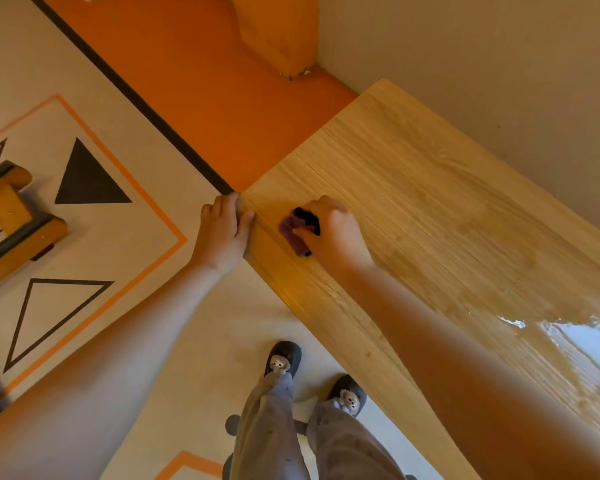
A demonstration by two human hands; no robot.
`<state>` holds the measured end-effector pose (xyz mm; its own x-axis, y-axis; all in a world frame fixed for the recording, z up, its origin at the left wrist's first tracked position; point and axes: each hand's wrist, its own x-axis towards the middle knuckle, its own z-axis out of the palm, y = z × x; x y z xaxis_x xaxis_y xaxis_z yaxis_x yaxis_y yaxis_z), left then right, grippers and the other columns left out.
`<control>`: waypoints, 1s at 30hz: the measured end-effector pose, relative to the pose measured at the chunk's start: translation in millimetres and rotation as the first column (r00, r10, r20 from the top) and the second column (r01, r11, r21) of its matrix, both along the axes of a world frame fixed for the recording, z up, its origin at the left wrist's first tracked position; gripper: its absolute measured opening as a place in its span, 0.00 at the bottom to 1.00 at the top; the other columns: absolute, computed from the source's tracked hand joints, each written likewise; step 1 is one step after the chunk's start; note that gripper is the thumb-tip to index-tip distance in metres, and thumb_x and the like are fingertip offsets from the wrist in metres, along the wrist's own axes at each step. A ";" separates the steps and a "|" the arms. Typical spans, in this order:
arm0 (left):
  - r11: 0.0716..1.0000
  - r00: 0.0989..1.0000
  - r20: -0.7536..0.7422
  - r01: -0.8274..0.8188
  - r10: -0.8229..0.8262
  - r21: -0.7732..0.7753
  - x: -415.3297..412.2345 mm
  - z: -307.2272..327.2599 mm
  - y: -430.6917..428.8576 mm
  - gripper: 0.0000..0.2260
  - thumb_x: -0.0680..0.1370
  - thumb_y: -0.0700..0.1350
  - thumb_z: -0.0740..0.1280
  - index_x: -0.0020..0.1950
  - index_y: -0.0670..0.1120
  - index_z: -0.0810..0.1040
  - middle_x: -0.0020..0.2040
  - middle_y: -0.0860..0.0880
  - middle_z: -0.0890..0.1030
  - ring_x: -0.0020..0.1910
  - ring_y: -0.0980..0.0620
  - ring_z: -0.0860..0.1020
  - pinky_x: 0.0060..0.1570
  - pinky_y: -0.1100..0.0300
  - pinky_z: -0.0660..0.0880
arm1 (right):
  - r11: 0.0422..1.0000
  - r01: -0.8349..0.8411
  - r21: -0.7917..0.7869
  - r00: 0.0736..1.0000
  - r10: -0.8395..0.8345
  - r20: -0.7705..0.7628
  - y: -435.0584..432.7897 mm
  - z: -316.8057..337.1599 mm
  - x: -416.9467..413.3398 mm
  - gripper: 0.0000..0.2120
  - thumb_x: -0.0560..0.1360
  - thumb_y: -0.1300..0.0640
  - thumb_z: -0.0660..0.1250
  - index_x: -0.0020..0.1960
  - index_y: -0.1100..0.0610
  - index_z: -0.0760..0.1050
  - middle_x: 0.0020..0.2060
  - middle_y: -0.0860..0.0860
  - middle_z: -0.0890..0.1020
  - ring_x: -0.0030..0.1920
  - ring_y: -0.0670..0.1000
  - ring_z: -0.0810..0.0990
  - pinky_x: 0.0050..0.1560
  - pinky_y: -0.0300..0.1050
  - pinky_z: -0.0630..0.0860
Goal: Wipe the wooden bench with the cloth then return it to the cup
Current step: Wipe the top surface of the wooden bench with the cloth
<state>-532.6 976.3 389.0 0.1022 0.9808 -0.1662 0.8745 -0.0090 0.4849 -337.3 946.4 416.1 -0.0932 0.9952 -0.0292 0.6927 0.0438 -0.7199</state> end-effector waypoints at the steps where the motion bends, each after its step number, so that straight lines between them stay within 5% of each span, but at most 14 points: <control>1: 1.000 1.000 -0.005 0.001 -0.001 0.007 0.3 0.4 0.0 0.22 0.83 0.51 0.55 0.73 0.41 0.63 0.69 0.41 0.68 0.65 0.39 0.64 0.63 0.50 0.63 | 0.996 -0.092 -0.017 0.996 0.092 -0.019 -16.0 1.6 -14.1 0.07 0.72 0.62 0.66 0.41 0.52 0.78 0.44 0.51 0.78 0.45 0.52 0.78 0.42 0.47 0.77; 5: 0.999 1.000 0.008 -0.019 0.019 0.026 3.7 0.6 -0.8 0.22 0.83 0.50 0.56 0.73 0.39 0.63 0.71 0.40 0.67 0.68 0.39 0.63 0.63 0.49 0.63 | 0.960 -0.279 0.036 0.960 0.278 0.027 -56.8 0.3 -34.7 0.05 0.74 0.60 0.66 0.46 0.55 0.80 0.45 0.52 0.78 0.47 0.52 0.74 0.44 0.44 0.72; 7: 0.999 1.000 0.006 -0.011 0.011 0.041 3.6 -0.8 -0.5 0.22 0.83 0.50 0.55 0.73 0.40 0.63 0.71 0.40 0.67 0.68 0.39 0.63 0.63 0.50 0.63 | 0.977 -0.211 0.022 0.978 0.211 0.002 -45.3 4.7 -17.4 0.05 0.74 0.60 0.66 0.48 0.57 0.80 0.44 0.50 0.76 0.45 0.49 0.76 0.42 0.43 0.75; 10: 0.999 1.000 0.005 -0.011 0.010 0.033 2.4 -2.2 -0.1 0.23 0.83 0.52 0.55 0.74 0.42 0.63 0.70 0.42 0.68 0.68 0.41 0.64 0.64 0.50 0.64 | 0.999 0.035 0.034 0.999 -0.035 -0.021 -17.1 15.0 23.0 0.03 0.74 0.64 0.67 0.45 0.60 0.80 0.38 0.40 0.72 0.41 0.34 0.76 0.39 0.28 0.72; 13: 0.990 0.998 -0.065 -0.018 0.027 0.138 4.7 -0.8 -2.8 0.22 0.82 0.52 0.56 0.73 0.42 0.64 0.70 0.42 0.70 0.69 0.41 0.64 0.68 0.47 0.60 | 0.986 0.160 0.053 0.987 -0.161 0.025 -12.6 13.7 38.1 0.02 0.74 0.62 0.68 0.47 0.57 0.79 0.43 0.46 0.76 0.45 0.45 0.78 0.42 0.40 0.78; 16: 0.950 0.997 -0.063 0.056 -0.038 0.309 20.1 6.3 -4.7 0.21 0.81 0.50 0.58 0.73 0.43 0.66 0.70 0.44 0.70 0.71 0.43 0.65 0.70 0.47 0.59 | 0.999 -0.039 0.012 0.998 0.039 -0.041 -41.6 1.7 14.8 0.05 0.74 0.62 0.68 0.43 0.53 0.79 0.42 0.46 0.77 0.42 0.47 0.78 0.39 0.41 0.78; 20: 0.937 0.981 -0.034 0.192 -0.191 0.291 47.6 7.1 1.4 0.22 0.81 0.51 0.55 0.72 0.43 0.68 0.72 0.46 0.68 0.72 0.45 0.64 0.70 0.49 0.60 | 0.982 -0.182 0.059 0.983 0.179 0.051 -73.0 2.1 5.4 0.09 0.71 0.60 0.68 0.51 0.58 0.80 0.42 0.53 0.79 0.45 0.54 0.75 0.42 0.43 0.73; 25: 0.938 0.979 -0.083 0.203 -0.187 0.280 48.6 -8.4 1.0 0.21 0.81 0.51 0.56 0.72 0.46 0.69 0.73 0.49 0.67 0.73 0.47 0.62 0.71 0.50 0.60 | 0.990 0.130 0.061 0.985 -0.136 0.104 -7.8 1.4 68.4 0.10 0.75 0.58 0.68 0.55 0.57 0.79 0.49 0.52 0.78 0.52 0.52 0.75 0.49 0.44 0.74; 30: 0.941 0.983 -0.046 0.184 -0.178 0.285 49.8 -6.5 1.7 0.19 0.81 0.48 0.58 0.72 0.47 0.70 0.73 0.49 0.68 0.73 0.48 0.63 0.71 0.49 0.61 | 0.922 0.385 0.049 0.914 -0.388 0.121 23.0 0.7 97.4 0.05 0.74 0.60 0.68 0.49 0.56 0.79 0.48 0.52 0.77 0.49 0.54 0.77 0.46 0.46 0.77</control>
<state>-482.8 977.9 382.5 0.2822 0.9524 0.1152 0.8545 -0.3041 0.4212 -239.8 969.4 416.9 0.3016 0.9534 0.0088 0.7437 -0.2294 -0.6279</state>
